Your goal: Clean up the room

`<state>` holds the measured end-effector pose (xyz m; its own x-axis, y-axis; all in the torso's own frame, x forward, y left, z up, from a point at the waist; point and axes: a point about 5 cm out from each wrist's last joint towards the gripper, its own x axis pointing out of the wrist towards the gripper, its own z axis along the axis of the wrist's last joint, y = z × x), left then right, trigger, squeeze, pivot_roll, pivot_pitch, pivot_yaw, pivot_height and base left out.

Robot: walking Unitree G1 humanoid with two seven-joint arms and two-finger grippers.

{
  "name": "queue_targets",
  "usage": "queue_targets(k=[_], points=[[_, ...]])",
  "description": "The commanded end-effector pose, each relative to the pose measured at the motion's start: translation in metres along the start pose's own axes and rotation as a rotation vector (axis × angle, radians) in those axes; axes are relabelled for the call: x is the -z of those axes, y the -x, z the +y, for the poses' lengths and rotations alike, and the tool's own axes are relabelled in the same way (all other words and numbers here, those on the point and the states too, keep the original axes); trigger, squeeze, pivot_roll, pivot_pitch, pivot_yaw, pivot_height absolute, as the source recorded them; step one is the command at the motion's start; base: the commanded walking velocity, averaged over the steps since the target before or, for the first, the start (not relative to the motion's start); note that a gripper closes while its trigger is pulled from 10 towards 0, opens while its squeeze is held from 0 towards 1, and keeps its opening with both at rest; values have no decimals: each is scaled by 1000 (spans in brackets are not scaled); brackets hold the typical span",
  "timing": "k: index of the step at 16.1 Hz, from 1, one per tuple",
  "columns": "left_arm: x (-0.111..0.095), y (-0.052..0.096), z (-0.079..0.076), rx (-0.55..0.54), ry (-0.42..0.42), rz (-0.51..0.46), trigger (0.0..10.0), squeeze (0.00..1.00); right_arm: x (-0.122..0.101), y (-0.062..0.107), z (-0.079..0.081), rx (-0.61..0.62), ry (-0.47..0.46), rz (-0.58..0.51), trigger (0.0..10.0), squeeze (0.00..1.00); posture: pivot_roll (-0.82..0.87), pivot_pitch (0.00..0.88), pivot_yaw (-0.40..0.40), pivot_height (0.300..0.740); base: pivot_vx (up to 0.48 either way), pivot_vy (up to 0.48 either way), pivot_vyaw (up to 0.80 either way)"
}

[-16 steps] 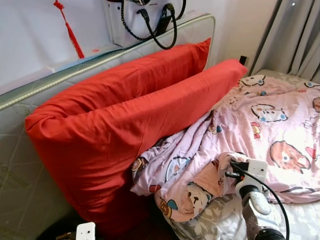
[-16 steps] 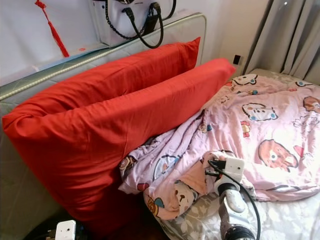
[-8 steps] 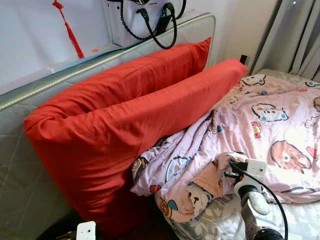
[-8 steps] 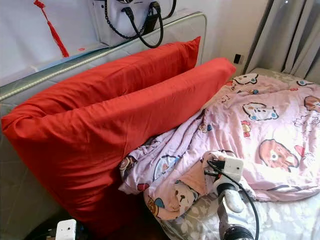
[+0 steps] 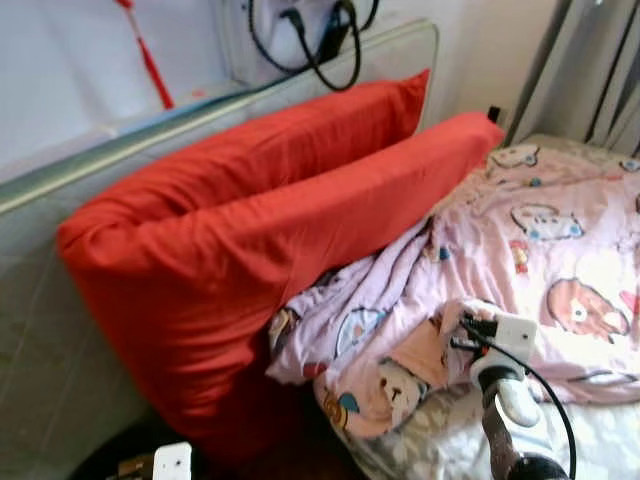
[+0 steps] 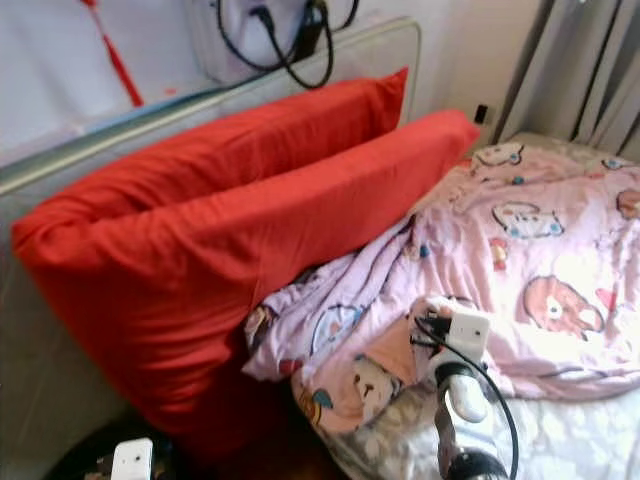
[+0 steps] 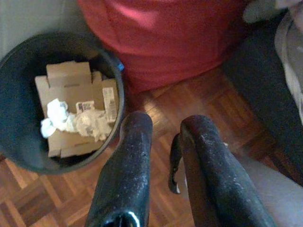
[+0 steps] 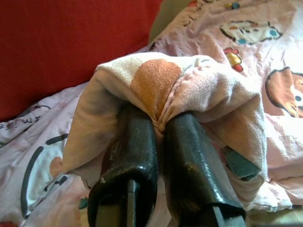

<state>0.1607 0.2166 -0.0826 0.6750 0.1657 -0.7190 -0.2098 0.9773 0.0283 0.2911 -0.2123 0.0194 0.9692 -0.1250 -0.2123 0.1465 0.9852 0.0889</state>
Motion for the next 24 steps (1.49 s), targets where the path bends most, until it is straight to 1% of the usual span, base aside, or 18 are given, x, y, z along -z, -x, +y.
queue_targets(k=[1,5,6,8,9,10,12,13,16,18,20,22,23,24], points=[[9,3,5,-12,-5,34,10000,0,-3,0,2,-5,8,-20,10000,0,65,0,39,740,-259,0,0],[10,4,5,-11,-6,37,10000,0,-4,0,2,1,22,-29,10000,0,69,0,35,740,-267,0,0],[11,4,5,-11,-6,38,10000,0,-5,-1,0,19,35,-37,10000,0,69,0,35,740,-270,0,0],[12,4,4,-10,-7,41,10000,0,-14,-2,-12,101,59,-82,10000,0,68,0,36,740,-272,0,0],[12,4,4,-9,-8,41,10000,0,-16,-2,-14,112,62,-89,10000,0,68,0,36,740,-270,0,0],[12,4,4,-8,-10,42,10000,0,-26,-4,-20,153,94,-136,10000,0,69,0,36,740,-270,0,0],[12,4,4,-4,-14,44,10000,0,-45,-7,-24,184,152,-225,10000,0,65,0,36,740,-270,0,0],[12,4,4,-3,-15,44,10000,0,-51,-9,-24,189,173,-255,10000,0,65,0,36,740,-270,0,0],[12,4,3,0,-20,44,10000,0,-61,-10,-22,209,175,-298,10000,0,68,0,34,740,-266,0,0],[12,4,4,-1,-22,45,10000,0,-71,-11,-15,191,237,-360,10000,0,67,0,33,740,-268,0,0],[12,4,4,-3,-22,45,10000,0,-82,-11,-14,199,254,-415,10000,0,68,0,33,740,-268,0,0],[13,4,5,-3,-25,48,10000,0,-91,-11,-8,162,319,-460,10000,0,64,0,35,740,-266,0,0],[13,4,4,1,-31,49,10000,0,-97,-11,-4,143,328,-492,10000,0,64,0,34,740,-274,0,0],[13,4,4,5,-39,46,10000,0,-100,-11,-2,134,317,-498,10000,0,64,0,34,740,-251,0,0]])
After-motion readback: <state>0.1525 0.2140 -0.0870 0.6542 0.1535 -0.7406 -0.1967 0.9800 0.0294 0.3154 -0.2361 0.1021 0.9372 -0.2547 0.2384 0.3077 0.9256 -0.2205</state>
